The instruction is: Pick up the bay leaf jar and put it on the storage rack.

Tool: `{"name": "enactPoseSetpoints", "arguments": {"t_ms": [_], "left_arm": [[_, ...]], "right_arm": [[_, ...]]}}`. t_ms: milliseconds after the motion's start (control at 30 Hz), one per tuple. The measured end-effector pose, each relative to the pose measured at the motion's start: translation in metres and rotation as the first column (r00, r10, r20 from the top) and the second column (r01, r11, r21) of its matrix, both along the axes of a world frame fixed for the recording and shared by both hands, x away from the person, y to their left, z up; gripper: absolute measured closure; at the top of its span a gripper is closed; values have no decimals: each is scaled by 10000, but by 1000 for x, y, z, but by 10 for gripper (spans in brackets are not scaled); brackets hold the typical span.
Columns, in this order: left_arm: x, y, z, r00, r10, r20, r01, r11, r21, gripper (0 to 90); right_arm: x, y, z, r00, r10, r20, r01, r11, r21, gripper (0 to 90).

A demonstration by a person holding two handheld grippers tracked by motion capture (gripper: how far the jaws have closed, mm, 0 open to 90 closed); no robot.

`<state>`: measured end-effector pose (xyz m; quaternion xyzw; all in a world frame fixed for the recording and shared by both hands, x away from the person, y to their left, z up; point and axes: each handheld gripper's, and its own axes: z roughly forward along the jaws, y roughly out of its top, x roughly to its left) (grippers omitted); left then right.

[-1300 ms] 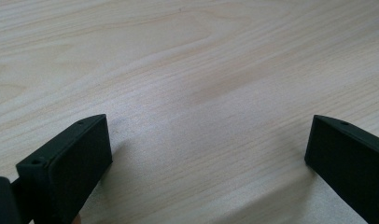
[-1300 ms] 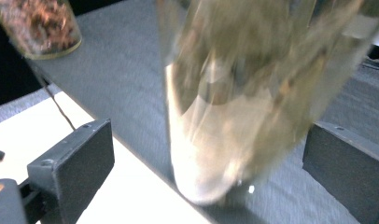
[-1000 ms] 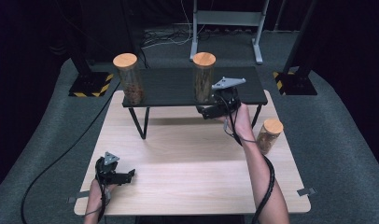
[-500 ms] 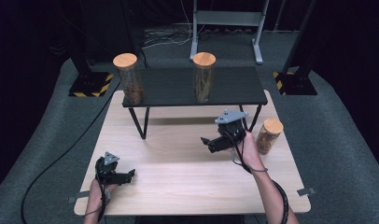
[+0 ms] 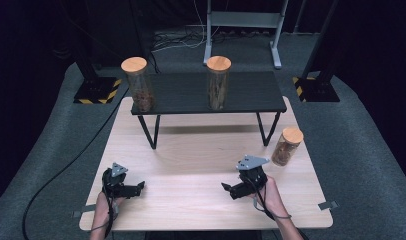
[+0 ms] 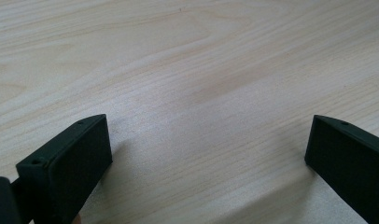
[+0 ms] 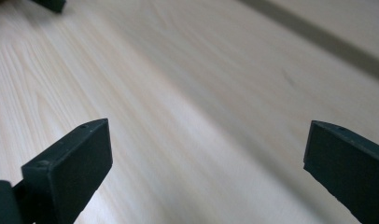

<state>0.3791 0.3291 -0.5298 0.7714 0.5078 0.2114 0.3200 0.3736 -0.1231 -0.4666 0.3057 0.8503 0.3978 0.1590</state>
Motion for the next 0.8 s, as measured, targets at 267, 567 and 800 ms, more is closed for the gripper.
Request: {"name": "enactPoseSetpoints", "arguments": {"t_ms": [267, 567, 800], "left_arm": [[0, 0, 0, 10000, 0, -1, 0, 10000, 1, 0], [0, 0, 0, 10000, 7, 2, -7, 10000, -1, 0], [0, 0, 0, 10000, 21, -1, -21, 10000, 2, 0]], "right_arm": [[-21, -35, -35, 9965, -723, -414, 729, 9973, 124, 0], [-37, -73, -54, 9926, -1133, -427, 1145, 9930, 277, 0], [-43, -85, -60, 9912, -1222, -515, 1240, 9917, 340, 0]]}}
